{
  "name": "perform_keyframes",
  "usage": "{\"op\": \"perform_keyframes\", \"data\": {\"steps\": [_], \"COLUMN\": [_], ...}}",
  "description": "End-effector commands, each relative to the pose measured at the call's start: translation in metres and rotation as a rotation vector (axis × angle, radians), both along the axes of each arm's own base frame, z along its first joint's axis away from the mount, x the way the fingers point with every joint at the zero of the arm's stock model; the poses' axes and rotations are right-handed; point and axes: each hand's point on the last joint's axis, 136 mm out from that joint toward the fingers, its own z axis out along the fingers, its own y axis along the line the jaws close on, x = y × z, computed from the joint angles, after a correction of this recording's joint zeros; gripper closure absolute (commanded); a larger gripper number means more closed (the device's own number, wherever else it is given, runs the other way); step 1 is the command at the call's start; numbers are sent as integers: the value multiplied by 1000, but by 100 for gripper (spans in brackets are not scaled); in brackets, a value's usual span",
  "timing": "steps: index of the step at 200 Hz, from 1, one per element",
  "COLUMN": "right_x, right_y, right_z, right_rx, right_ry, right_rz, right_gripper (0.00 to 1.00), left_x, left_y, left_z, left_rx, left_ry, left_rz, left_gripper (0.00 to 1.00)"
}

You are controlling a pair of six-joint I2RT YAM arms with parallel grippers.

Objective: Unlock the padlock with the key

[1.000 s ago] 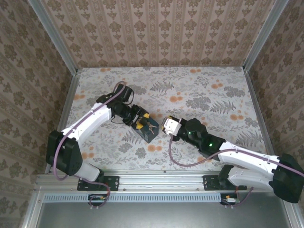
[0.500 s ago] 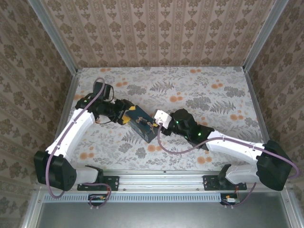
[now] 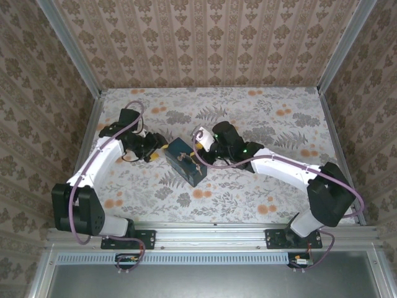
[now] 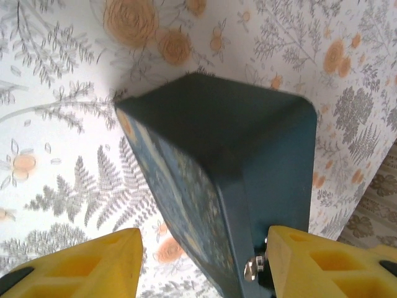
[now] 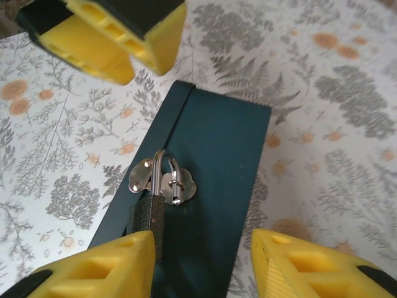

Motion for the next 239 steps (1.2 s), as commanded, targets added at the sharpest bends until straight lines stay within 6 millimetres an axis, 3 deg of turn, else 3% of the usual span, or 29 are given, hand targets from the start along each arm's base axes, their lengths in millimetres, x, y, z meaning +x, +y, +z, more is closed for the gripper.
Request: {"op": "perform_keyframes", "data": {"steps": [1,62,87,113,129,167,200,239], "right_x": [-7,-11,-15,-15,-16,-16,-12,-8], "right_y": [10,19,22,20,18,11,18,23], "right_z": [5,-7,-11,-13,-14,-16,-16,-21], "right_rx": [33,4,5,6,-1,3,24,55], "right_ry": [91,200,246,286,299,338,367,413], "right_rz": [47,97,118,110,107,99,96,101], "right_gripper": [53,56,65,65,73,79,79,94], "left_x": [22,38,38,40,40,38,33,28], "left_y": [-2,-9,-10,-11,-13,-14,-20,-22], "left_z": [-2,-11,-18,-23,-24,-27,-30,-38], "left_rx": [17,26,31,39,42,55,47,44], "left_ry": [-85,-129,-122,-122,-125,-128,-121,-102], "left_rz": [-55,-108,-131,-150,-167,-190,-219,-236], "left_gripper": [45,47,48,48,48,49,49,50]}}
